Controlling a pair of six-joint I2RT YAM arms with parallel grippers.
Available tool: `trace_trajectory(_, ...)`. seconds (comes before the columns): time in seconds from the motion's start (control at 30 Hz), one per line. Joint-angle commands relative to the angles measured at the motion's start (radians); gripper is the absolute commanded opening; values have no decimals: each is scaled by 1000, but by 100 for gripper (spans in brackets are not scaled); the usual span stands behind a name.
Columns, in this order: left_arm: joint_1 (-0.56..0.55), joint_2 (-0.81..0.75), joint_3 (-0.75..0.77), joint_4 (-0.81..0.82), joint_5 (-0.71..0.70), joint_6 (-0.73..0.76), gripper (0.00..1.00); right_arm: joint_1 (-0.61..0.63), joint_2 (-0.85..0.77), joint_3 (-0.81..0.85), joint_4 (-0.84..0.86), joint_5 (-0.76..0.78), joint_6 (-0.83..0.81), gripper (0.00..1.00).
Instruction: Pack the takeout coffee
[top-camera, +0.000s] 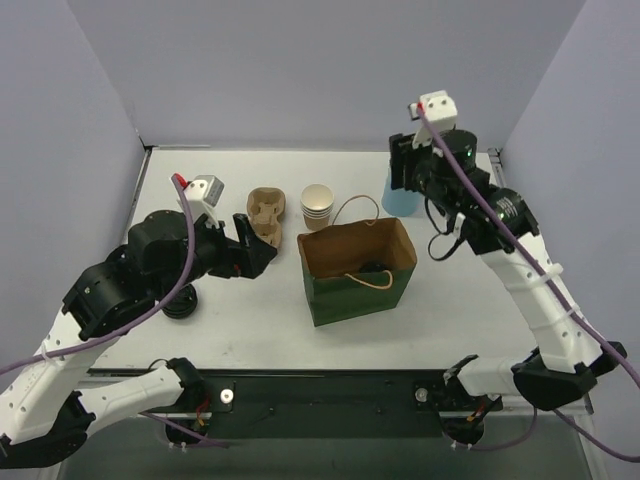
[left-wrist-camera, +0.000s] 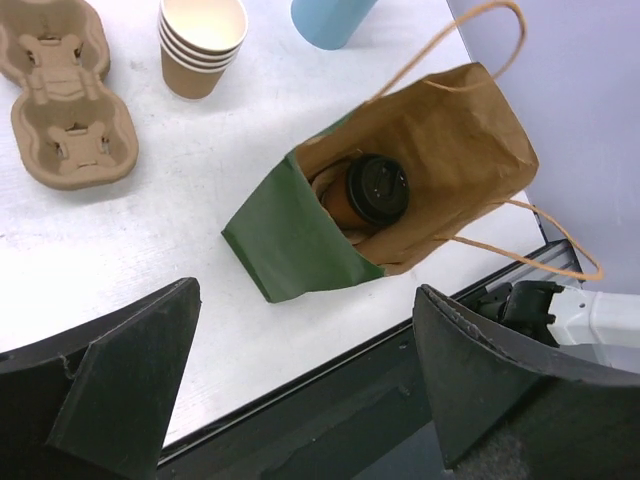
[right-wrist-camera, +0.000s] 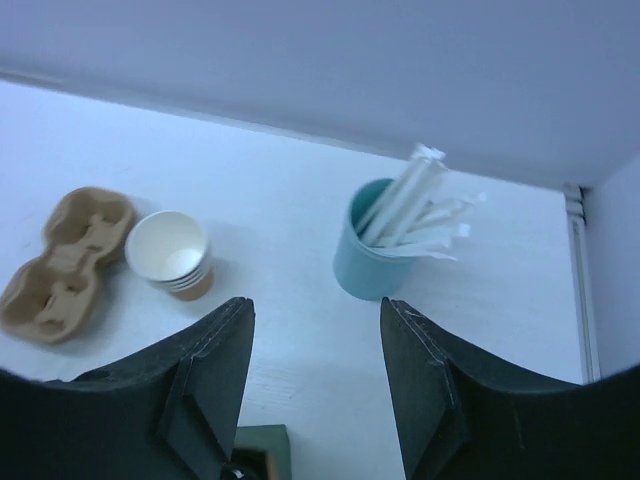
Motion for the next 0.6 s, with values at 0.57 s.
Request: trace_trajectory(0.57,8,-79,82,-188,20,-207,97,-522,512,190,-82,-170,349,52)
